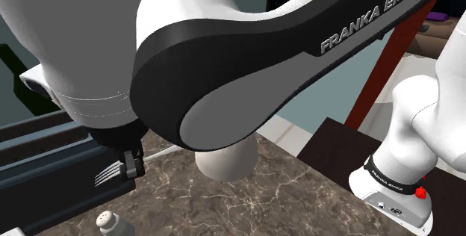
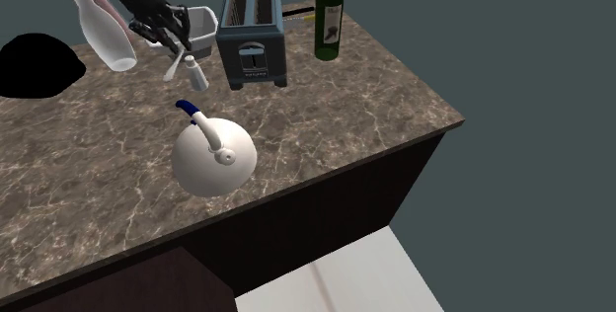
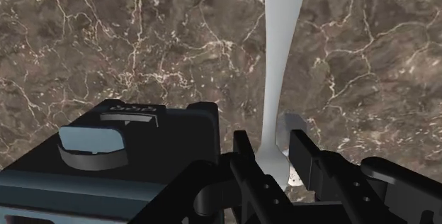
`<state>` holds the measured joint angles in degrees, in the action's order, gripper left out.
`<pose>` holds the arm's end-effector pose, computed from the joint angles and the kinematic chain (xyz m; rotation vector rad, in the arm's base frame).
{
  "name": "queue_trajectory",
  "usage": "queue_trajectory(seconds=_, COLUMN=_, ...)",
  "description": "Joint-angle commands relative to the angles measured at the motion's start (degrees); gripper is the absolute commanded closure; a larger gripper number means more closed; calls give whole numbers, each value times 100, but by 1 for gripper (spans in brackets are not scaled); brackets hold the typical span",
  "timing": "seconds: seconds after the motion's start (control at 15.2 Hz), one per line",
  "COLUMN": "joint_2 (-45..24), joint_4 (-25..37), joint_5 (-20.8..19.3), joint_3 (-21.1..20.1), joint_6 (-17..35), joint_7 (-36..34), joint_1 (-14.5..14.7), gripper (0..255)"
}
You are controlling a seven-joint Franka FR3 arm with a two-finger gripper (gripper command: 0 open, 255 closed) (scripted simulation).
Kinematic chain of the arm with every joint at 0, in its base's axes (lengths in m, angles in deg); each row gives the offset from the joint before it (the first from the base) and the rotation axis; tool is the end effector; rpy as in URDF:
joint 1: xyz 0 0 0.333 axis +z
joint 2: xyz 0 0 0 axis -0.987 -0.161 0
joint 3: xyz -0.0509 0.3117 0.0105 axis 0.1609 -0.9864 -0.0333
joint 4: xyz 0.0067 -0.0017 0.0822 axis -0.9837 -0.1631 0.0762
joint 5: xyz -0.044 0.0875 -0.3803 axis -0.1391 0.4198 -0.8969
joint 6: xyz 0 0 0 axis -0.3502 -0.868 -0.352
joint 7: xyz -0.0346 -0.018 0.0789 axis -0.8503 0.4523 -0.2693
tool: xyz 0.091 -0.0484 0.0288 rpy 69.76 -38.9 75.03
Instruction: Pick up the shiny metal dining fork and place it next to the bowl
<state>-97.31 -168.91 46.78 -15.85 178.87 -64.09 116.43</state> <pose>0.3681 0.5035 0.4804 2.4858 1.7168 0.3809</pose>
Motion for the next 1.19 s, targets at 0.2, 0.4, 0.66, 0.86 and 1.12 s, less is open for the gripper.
queue_trajectory(seconds=0.2, joint_2=-247, joint_4=327, joint_5=-254, joint_3=-232, joint_6=-260, joint_7=-735, joint_1=458, gripper=255)
queue_trajectory(seconds=0.4, joint_2=-487, joint_4=648, joint_5=-427, joint_3=-351, joint_6=-464, joint_7=-1144, joint_1=752, gripper=255)
queue_trajectory(seconds=0.66, joint_2=-886, joint_4=1192, joint_5=-669, joint_3=-468, joint_6=-783, joint_7=-1654, joint_1=1193, gripper=255)
queue_trajectory(seconds=0.86, joint_2=-1247, joint_4=1699, joint_5=-857, joint_3=-530, joint_6=-1062, joint_7=-2001, joint_1=1558, gripper=255)
queue_trajectory(seconds=1.12, joint_2=-1764, joint_4=2460, joint_5=-1086, joint_3=-565, joint_6=-1454, joint_7=-2366, joint_1=2056, gripper=255)
